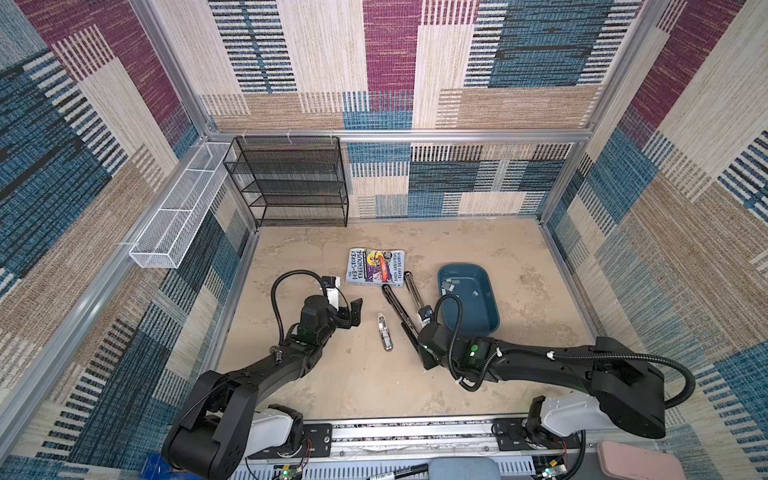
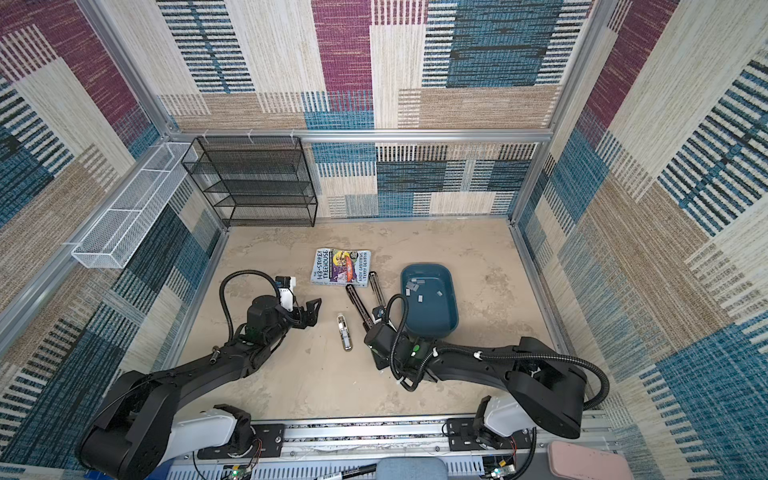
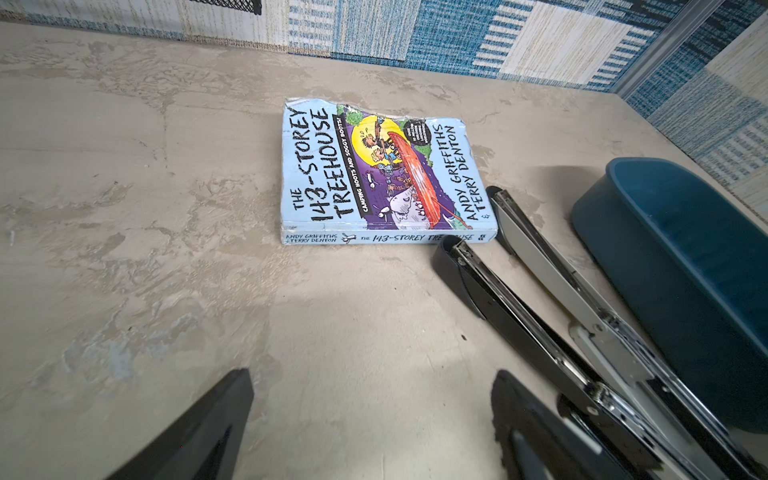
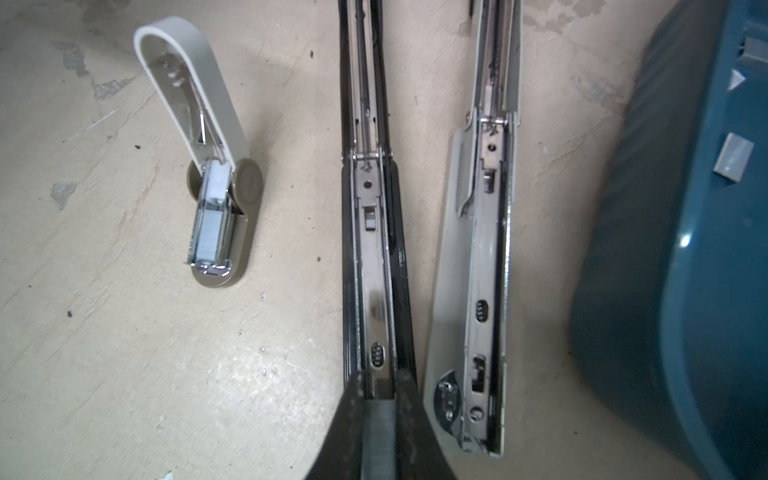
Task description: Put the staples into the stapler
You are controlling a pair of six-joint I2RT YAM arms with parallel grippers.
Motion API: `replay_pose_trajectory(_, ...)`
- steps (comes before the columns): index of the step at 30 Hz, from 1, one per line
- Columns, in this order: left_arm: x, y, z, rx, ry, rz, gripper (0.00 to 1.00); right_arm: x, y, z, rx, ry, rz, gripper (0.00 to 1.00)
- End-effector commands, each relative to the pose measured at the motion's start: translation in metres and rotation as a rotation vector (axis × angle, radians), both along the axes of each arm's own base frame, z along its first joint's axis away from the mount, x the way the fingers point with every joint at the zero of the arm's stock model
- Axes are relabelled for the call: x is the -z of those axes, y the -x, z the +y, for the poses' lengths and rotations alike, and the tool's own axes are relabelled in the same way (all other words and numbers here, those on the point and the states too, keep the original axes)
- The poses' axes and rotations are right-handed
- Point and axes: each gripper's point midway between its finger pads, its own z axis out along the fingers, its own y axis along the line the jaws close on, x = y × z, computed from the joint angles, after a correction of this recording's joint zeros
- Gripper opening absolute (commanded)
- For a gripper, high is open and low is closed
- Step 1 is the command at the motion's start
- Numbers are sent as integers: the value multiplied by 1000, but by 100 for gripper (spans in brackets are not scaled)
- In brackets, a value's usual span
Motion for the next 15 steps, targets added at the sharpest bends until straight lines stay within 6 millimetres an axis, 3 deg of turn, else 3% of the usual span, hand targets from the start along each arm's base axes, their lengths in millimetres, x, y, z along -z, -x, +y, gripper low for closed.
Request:
replay_pose_trajectory(1,-7,-4,0,1,-10,-29,93,-2,-2,2,-2,-2,-17,7)
replay_pose_trajectory(15,-7,-4,0,0,-12,-30,93,2,-1,3,-15,-4,-8,7)
